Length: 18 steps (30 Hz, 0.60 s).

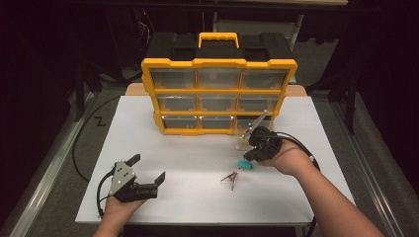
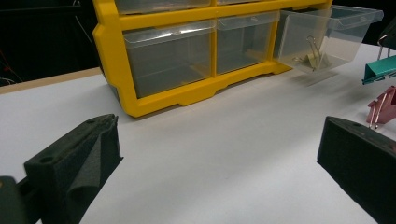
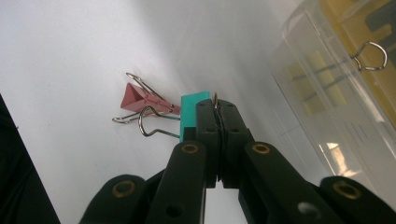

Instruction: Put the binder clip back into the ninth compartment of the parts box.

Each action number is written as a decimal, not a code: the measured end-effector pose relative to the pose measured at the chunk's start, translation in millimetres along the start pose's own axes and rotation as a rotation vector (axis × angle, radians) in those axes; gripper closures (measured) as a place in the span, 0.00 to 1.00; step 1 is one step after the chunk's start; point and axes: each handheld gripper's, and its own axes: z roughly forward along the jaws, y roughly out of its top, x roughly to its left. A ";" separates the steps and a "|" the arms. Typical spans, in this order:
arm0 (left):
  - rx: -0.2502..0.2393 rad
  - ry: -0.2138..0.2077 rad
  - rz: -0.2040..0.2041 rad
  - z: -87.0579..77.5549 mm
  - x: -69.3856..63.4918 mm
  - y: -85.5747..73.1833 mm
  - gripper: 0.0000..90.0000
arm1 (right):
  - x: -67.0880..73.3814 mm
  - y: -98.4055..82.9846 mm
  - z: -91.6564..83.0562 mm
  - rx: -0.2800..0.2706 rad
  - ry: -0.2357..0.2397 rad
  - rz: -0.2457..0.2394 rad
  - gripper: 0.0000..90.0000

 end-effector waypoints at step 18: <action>0.003 -0.003 0.004 0.1 -0.5 0.1 0.00 | -11.4 -26.9 -15.4 0.000 0.011 0.042 1.00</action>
